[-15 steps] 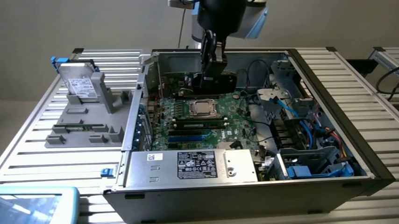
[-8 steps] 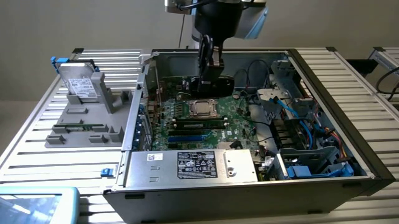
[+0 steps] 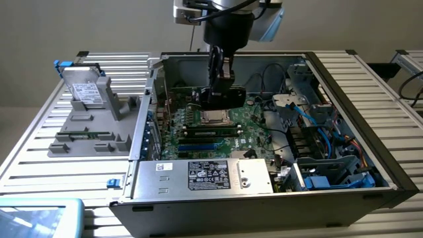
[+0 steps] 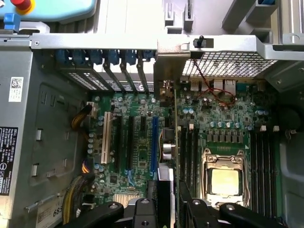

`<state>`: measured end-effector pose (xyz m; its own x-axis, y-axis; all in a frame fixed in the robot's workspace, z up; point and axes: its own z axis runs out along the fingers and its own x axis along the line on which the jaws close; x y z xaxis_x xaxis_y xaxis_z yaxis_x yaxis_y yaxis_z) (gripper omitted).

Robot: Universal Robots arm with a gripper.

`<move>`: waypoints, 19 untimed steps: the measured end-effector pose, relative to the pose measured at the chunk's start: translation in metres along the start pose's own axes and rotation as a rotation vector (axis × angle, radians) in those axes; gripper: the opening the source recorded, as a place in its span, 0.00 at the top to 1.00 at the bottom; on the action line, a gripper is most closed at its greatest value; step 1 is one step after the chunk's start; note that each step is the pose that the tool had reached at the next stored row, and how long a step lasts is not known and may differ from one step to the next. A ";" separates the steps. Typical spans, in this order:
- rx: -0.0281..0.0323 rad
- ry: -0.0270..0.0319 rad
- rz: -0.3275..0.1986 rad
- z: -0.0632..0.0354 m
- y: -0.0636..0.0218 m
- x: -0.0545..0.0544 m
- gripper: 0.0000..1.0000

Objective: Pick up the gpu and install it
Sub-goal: 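Insert the gpu into the slot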

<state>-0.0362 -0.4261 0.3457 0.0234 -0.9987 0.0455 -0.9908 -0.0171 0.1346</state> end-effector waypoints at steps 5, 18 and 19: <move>-0.0044 -0.0002 0.000 0.0093 0.0005 0.004 0.71; -0.0106 -0.0004 0.000 0.0341 0.0029 0.014 0.71; -0.0107 -0.0005 0.001 0.0359 0.0028 0.015 0.71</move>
<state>-0.0434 -0.4424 0.3112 0.0221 -0.9987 0.0452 -0.9893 -0.0153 0.1451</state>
